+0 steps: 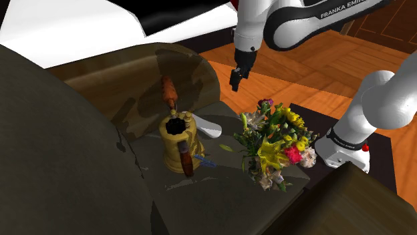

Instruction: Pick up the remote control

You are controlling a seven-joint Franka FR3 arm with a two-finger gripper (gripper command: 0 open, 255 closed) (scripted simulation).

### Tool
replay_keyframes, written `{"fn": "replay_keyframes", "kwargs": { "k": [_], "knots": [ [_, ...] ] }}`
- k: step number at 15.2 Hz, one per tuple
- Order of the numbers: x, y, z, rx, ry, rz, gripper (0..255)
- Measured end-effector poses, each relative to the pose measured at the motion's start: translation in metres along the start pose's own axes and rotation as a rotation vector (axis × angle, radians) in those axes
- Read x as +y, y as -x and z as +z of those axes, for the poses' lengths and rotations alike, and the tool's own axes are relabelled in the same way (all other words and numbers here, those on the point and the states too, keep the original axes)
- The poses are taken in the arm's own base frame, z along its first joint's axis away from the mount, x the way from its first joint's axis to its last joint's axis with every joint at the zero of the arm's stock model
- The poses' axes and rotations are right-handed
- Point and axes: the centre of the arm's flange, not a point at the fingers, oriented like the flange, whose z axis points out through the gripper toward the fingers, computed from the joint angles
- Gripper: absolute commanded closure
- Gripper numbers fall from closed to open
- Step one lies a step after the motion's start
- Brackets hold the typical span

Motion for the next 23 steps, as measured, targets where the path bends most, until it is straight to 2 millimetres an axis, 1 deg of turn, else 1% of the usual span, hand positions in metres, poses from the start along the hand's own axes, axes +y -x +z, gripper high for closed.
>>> {"fn": "replay_keyframes", "kwargs": {
  "k": [2, 5, 7, 8, 9, 14, 16, 18, 23],
  "knots": [
    [-0.021, -0.014, 0.016, -0.006, -0.007, 0.0, 0],
    [-0.045, -0.031, 0.038, -0.014, -0.017, 0.001, 0],
    [-0.062, -0.047, 0.049, -0.02, -0.023, 0.002, 0],
    [-0.069, -0.054, 0.061, -0.023, -0.026, 0.002, 0],
    [-0.081, -0.059, 0.069, -0.026, -0.03, 0.002, 0],
    [-0.124, -0.088, 0.104, -0.04, -0.047, 0.004, 0],
    [-0.142, -0.1, 0.113, -0.046, -0.053, 0.004, 0],
    [-0.15, -0.103, 0.125, -0.048, -0.055, 0.005, 0],
    [-0.153, -0.105, 0.153, -0.048, -0.055, 0.005, 0]
  ]
}}
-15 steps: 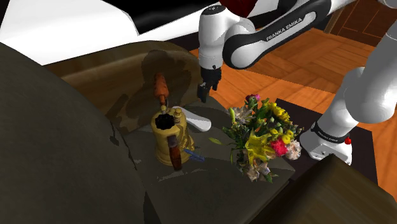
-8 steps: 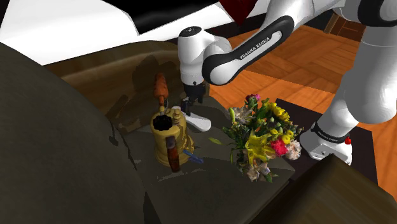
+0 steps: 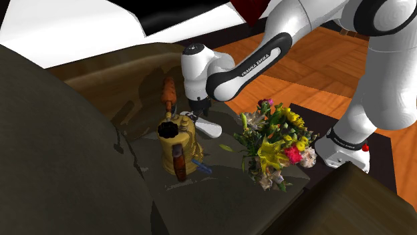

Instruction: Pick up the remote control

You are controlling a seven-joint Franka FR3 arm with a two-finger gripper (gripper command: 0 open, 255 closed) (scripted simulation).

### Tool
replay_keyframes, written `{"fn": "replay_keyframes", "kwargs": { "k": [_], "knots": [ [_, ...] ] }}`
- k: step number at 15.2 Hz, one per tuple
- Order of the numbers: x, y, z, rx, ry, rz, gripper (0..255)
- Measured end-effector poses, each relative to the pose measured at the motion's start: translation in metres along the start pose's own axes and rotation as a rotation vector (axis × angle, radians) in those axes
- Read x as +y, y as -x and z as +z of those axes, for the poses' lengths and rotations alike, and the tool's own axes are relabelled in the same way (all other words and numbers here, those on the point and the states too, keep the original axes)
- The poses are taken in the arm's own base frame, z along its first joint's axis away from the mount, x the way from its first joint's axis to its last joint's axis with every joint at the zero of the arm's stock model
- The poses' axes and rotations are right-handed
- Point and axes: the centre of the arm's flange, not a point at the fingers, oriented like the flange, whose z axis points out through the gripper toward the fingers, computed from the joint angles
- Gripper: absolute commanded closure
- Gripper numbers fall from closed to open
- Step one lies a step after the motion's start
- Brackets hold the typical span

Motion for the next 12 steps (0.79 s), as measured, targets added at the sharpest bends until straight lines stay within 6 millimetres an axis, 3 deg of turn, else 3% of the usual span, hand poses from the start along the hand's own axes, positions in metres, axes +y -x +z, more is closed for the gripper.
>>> {"fn": "replay_keyframes", "kwargs": {
  "k": [1, 2, 12],
  "knots": [
    [-0.0004, 0.0004, 0.0042, 0.0, 0.0, 0.0, 0],
    [-0.0003, 0.0004, 0.0064, 0.0, 0.0, 0.0, 255],
    [-0.0004, 0.0002, 0.0076, 0.001, -0.001, -0.001, 255]
  ]
}}
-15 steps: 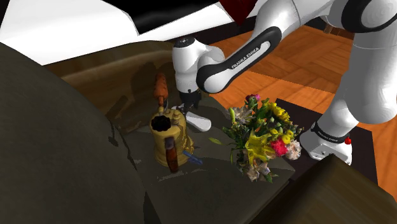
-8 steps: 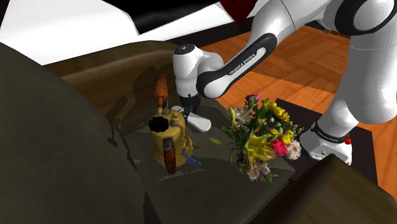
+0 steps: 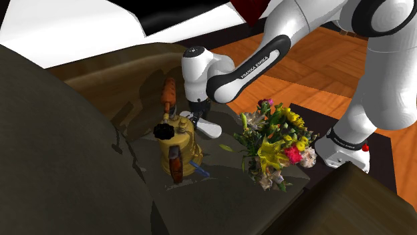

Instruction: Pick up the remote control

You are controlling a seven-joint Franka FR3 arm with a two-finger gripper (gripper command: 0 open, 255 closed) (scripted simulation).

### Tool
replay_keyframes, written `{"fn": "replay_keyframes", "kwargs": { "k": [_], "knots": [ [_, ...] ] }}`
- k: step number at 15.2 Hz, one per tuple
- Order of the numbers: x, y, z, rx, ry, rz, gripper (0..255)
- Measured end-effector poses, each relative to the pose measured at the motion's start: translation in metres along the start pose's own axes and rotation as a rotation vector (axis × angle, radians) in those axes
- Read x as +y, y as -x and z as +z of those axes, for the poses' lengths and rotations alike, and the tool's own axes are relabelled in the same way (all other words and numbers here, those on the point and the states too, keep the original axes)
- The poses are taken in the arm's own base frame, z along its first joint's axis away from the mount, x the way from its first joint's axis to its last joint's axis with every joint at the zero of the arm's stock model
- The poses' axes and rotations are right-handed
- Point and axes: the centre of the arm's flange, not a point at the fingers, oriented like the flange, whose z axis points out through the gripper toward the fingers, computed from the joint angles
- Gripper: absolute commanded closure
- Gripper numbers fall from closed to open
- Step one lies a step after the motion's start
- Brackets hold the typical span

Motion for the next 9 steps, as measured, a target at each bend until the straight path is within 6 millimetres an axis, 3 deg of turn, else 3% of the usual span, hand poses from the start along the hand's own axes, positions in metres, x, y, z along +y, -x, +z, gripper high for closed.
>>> {"fn": "replay_keyframes", "kwargs": {
  "k": [9],
  "knots": [
    [0.0, -0.001, -0.04, -0.001, 0.001, 0.001, 255]
  ]
}}
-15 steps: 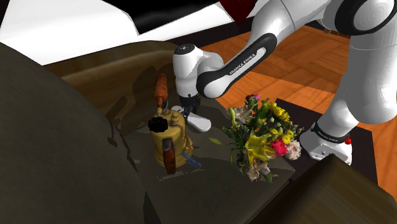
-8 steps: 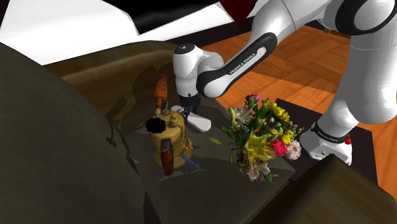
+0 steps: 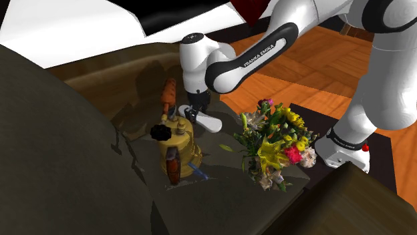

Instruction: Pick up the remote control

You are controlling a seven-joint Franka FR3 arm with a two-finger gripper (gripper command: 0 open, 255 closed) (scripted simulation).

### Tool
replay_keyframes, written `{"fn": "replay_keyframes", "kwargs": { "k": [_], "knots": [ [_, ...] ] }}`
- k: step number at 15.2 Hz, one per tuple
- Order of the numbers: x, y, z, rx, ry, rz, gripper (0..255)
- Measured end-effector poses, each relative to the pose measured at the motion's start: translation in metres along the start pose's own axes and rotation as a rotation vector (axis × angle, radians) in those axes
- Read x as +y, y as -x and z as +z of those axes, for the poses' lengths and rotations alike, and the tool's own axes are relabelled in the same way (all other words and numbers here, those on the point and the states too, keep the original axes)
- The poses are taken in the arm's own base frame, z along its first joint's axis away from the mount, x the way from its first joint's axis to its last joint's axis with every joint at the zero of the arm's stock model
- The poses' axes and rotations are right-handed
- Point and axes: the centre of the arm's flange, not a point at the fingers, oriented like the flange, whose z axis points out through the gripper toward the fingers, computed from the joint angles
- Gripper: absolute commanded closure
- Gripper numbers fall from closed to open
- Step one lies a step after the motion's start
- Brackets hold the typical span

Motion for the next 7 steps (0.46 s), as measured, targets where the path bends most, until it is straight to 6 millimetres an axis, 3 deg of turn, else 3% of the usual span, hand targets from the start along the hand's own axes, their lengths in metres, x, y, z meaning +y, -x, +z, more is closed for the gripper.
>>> {"fn": "replay_keyframes", "kwargs": {
  "k": [7],
  "knots": [
    [0.002, 0.001, -0.035, 0.0, 0.0, 0.0, 255]
  ]
}}
